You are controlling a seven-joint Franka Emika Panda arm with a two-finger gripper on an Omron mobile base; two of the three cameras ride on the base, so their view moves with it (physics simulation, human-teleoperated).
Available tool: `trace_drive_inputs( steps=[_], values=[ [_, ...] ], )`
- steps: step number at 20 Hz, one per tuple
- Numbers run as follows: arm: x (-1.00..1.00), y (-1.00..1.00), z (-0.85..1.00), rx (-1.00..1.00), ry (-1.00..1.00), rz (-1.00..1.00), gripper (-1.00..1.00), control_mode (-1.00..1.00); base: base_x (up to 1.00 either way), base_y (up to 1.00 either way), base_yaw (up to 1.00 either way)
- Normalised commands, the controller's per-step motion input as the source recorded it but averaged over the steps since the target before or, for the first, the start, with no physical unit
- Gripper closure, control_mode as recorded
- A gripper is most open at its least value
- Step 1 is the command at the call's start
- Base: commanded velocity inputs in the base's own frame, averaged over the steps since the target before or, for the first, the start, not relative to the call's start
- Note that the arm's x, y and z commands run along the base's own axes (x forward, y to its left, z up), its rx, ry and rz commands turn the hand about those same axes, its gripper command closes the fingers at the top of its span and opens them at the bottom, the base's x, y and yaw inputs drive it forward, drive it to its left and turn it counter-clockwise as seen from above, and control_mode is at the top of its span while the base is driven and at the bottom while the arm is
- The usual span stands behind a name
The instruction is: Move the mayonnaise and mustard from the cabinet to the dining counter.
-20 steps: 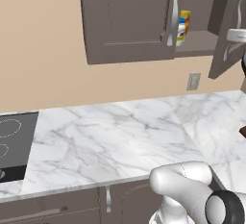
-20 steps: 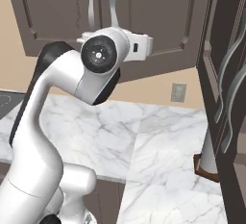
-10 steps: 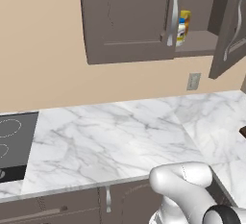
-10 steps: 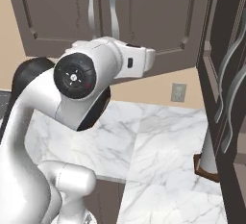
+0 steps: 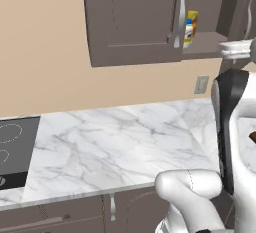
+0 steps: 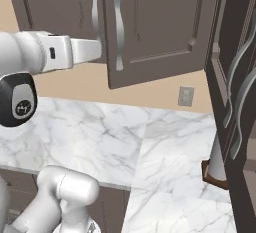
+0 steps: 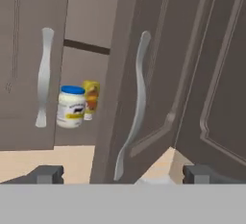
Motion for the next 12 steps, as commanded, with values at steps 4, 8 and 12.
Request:
trace_drive_inputs(
  steps=[4, 8, 12],
  values=[
    [0.79, 0.66, -0.14, -0.45, 0.07, -0.42, -1.00, -1.00, 0.00, 0.00, 0.00],
    [0.86, 0.11, -0.01, -0.43, 0.08, -0.47, -1.00, -1.00, 0.00, 0.00, 0.00],
    [0.74, -0.15, 0.00, -0.36, 0.18, -0.42, -1.00, -1.00, 0.00, 0.00, 0.00]
  ],
)
